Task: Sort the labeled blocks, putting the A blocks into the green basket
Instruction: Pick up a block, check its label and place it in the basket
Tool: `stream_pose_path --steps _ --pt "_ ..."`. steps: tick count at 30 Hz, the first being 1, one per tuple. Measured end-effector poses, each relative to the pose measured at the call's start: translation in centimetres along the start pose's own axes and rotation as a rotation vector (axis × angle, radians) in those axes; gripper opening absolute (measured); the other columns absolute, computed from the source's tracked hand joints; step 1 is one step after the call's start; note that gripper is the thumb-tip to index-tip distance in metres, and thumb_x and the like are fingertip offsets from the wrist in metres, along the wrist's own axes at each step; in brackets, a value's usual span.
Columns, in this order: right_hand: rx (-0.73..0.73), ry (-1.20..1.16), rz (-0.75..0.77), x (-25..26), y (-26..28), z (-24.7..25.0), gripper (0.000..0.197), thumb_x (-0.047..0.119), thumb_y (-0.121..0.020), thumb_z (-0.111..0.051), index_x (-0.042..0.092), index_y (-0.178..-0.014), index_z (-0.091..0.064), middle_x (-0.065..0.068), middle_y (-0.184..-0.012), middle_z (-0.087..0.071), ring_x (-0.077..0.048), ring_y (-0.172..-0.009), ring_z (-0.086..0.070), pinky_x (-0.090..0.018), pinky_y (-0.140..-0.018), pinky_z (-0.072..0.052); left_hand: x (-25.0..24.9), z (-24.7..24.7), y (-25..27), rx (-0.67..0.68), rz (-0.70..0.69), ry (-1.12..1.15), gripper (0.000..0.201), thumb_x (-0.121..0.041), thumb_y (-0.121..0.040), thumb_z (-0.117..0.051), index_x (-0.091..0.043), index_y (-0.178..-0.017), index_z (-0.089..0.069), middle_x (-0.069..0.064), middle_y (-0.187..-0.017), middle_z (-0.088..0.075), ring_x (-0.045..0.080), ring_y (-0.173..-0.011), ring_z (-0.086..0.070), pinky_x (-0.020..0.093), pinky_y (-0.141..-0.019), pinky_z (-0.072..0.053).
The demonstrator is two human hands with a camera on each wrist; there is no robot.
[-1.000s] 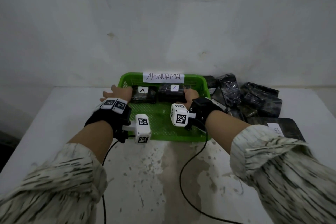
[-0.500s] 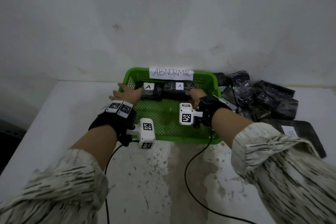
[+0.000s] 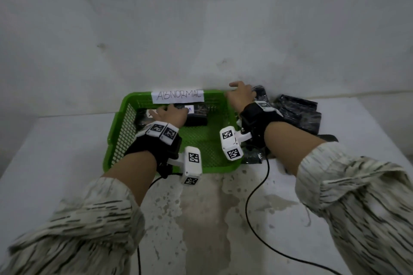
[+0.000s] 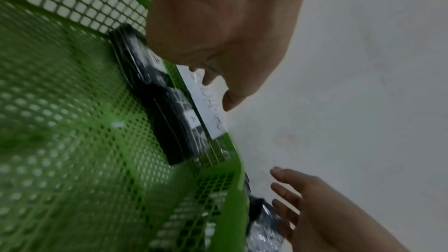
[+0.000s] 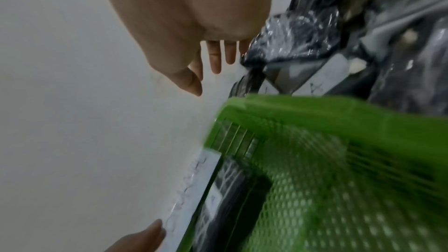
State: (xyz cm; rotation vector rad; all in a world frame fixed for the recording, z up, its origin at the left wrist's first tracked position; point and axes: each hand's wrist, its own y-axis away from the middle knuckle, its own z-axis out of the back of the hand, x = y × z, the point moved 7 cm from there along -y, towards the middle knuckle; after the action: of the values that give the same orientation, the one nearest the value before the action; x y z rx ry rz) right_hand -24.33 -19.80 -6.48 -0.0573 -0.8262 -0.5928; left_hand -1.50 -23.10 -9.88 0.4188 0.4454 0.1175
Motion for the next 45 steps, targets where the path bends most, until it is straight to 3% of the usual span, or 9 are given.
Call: stream_pose_path --steps 9,16,25,29,33,35,38,41,45 --pt "0.103 0.689 0.375 -2.2 -2.8 1.9 0.046 0.022 -0.087 -0.057 0.023 -0.133 -0.051 -0.007 -0.140 -0.039 -0.031 -0.130 -0.031 -0.040 -0.105 -0.025 -8.4 -7.5 3.9 0.147 -0.197 -0.097 0.063 -0.058 -0.094 -0.025 -0.026 -0.148 -0.022 0.012 -0.158 -0.004 0.031 -0.145 0.010 0.061 -0.109 0.012" --pt "0.340 0.916 0.549 -1.7 -4.0 -1.5 0.071 0.032 -0.090 -0.059 0.016 -0.150 -0.025 -0.008 -0.155 -0.025 -0.028 -0.142 -0.023 -0.046 -0.111 -0.021 -10.3 -9.4 4.2 0.243 -0.192 -0.131 0.060 -0.053 -0.097 -0.026 -0.032 -0.150 -0.010 0.004 -0.159 -0.006 0.028 -0.146 0.003 0.063 -0.109 0.008" --pt "0.105 0.995 0.523 -2.0 -4.4 -1.4 0.050 0.025 -0.087 -0.054 0.002 -0.131 -0.046 -0.019 -0.137 -0.037 -0.036 -0.128 -0.032 -0.046 -0.105 -0.026 -10.6 -9.0 4.6 0.248 -0.186 0.026 0.056 -0.046 -0.097 -0.034 -0.032 -0.149 -0.016 0.003 -0.154 -0.028 0.030 -0.142 -0.021 0.061 -0.113 -0.004" --pt "-0.001 0.840 0.404 -2.3 -3.7 0.8 0.048 0.024 -0.089 -0.052 0.003 -0.131 -0.042 -0.019 -0.137 -0.038 -0.035 -0.131 -0.029 -0.046 -0.108 -0.022 -11.2 -8.6 5.8 0.273 -0.241 0.317 0.057 -0.023 -0.098 -0.044 -0.010 -0.149 -0.021 0.011 -0.151 -0.033 0.027 -0.135 -0.037 0.032 -0.108 -0.031" --pt "-0.152 0.497 0.283 -2.1 -2.4 4.7 0.053 0.030 -0.088 -0.055 0.008 -0.134 -0.041 -0.015 -0.137 -0.042 -0.033 -0.128 -0.033 -0.042 -0.104 -0.025 -11.0 -8.0 6.8 0.274 -0.243 0.499 0.054 -0.011 -0.096 -0.047 -0.007 -0.146 -0.028 0.015 -0.147 -0.037 0.033 -0.130 -0.043 0.039 -0.107 -0.037" --pt "-0.184 0.228 0.224 -2.3 -1.7 6.1 0.055 0.035 -0.087 -0.058 0.012 -0.135 -0.043 -0.013 -0.136 -0.046 -0.033 -0.128 -0.035 -0.042 -0.104 -0.027 -10.6 -7.3 7.4 0.271 -0.239 0.627 0.048 -0.009 -0.096 -0.046 -0.008 -0.143 -0.035 0.016 -0.136 -0.050 0.031 -0.110 -0.056 0.038 -0.090 -0.047" --pt "-0.156 -0.261 0.181 -2.5 0.1 7.0 0.053 0.034 -0.083 -0.068 0.008 -0.128 -0.054 -0.012 -0.125 -0.059 -0.029 -0.118 -0.053 -0.040 -0.102 -0.041 -9.7 -5.8 8.4 0.222 -0.259 0.758 0.040 -0.014 -0.098 -0.043 -0.013 -0.138 -0.042 0.008 -0.110 -0.058 0.015 -0.078 -0.055 0.030 -0.068 -0.044" --pt "0.020 -0.637 0.126 -2.6 3.0 6.3 0.043 0.022 -0.085 -0.069 0.001 -0.121 -0.059 -0.014 -0.116 -0.065 -0.023 -0.099 -0.062 -0.033 -0.088 -0.050 -8.6 -4.2 9.7 0.188 -0.271 0.822 0.044 -0.027 -0.099 -0.041 -0.017 -0.141 -0.036 0.005 -0.134 -0.050 0.022 -0.114 -0.054 0.033 -0.081 -0.045" --pt "0.328 -0.885 0.059 -2.6 7.6 3.5 0.015 0.011 -0.091 -0.060 0.007 -0.105 -0.061 -0.010 -0.095 -0.068 -0.020 -0.081 -0.064 -0.028 -0.066 -0.054 -6.9 -3.1 11.6 0.183 -0.287 0.947 0.053 -0.035 -0.096 -0.046 -0.015 -0.143 -0.032 0.009 -0.139 -0.048 0.027 -0.124 -0.049 0.046 -0.102 -0.042"
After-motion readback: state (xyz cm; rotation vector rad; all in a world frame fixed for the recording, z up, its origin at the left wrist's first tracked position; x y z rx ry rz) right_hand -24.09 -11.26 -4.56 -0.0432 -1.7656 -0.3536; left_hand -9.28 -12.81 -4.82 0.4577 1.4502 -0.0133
